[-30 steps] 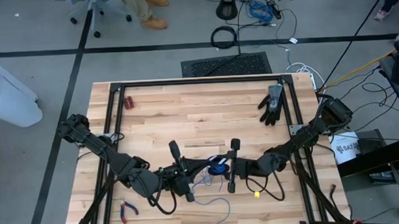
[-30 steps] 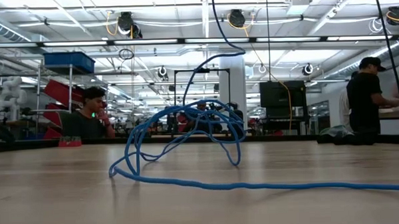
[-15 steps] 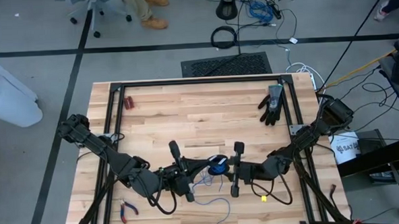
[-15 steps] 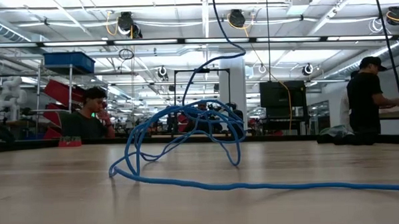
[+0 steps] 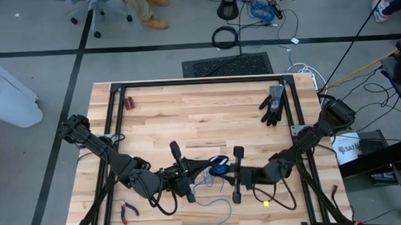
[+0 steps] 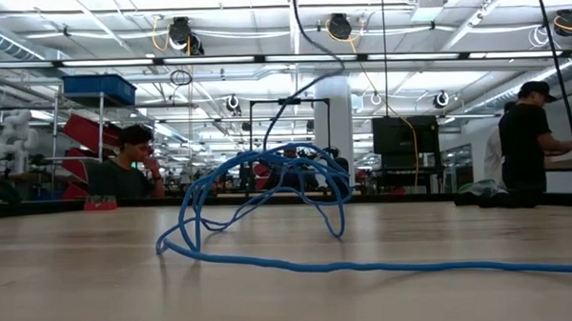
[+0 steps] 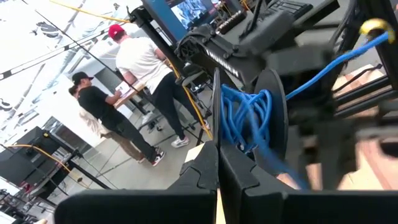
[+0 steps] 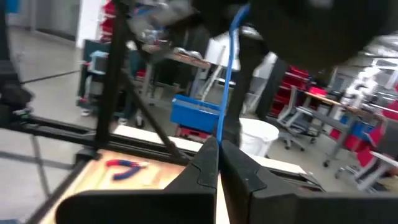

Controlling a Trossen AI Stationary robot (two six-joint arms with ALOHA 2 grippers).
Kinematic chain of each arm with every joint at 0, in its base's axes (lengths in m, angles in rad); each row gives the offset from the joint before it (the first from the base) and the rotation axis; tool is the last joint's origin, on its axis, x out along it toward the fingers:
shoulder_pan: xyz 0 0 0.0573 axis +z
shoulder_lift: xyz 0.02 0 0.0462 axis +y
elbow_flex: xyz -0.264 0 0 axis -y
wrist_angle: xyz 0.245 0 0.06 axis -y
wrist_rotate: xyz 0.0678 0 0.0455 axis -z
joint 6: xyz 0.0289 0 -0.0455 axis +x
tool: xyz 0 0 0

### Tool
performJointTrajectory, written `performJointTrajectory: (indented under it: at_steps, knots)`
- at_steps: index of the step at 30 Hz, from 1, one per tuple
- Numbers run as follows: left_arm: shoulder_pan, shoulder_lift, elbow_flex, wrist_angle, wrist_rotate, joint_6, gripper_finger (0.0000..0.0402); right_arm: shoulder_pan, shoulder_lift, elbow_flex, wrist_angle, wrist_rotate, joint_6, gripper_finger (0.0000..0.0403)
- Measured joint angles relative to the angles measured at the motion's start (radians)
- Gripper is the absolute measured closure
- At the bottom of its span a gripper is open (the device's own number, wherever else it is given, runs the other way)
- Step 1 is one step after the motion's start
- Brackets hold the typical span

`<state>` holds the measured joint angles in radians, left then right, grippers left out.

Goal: Coil cords
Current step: Uncoil the blue wire from the spool

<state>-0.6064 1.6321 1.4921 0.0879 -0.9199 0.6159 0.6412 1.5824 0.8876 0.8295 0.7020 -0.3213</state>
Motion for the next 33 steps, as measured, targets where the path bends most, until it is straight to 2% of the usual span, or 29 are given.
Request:
performJointTrajectory:
  at_steps: [6,8,12,15,19,22,25,30,33]
  knots:
    - [0.002,0.000,0.000,-0.004,-0.045,0.001,0.0401,0.068,0.051,0.191,-0.215,0.011,-0.042,0.0402]
    - [0.002,0.000,0.000,-0.024,-0.064,0.000,0.0401,0.097,0.070,0.261,-0.303,0.063,-0.071,0.0402]
    - [-0.015,0.001,0.000,-0.027,-0.147,0.025,0.0401,0.157,0.082,0.397,-0.549,0.255,-0.103,0.0403]
    - [-0.036,0.001,0.000,-0.017,-0.268,0.048,0.0401,0.198,0.081,0.457,-0.705,0.435,-0.088,0.0403]
    - [-0.058,0.001,0.000,-0.017,-0.419,0.083,0.0401,0.237,0.076,0.473,-0.750,0.650,-0.122,0.0403]
    - [-0.071,0.001,0.000,-0.018,-0.420,0.099,0.0401,0.245,0.075,0.473,-0.788,0.748,-0.133,0.0403]
    - [-0.090,0.001,0.000,-0.019,-0.404,0.110,0.0401,0.244,0.075,0.473,-0.880,0.795,-0.092,0.0403]
    - [-0.140,0.001,0.000,-0.018,-0.249,0.151,0.0401,0.218,0.075,0.473,-1.096,0.815,0.091,0.0403]
    - [-0.169,-0.007,0.000,-0.016,-0.197,0.158,0.0401,0.195,0.075,0.473,-1.248,0.806,0.253,0.0403]
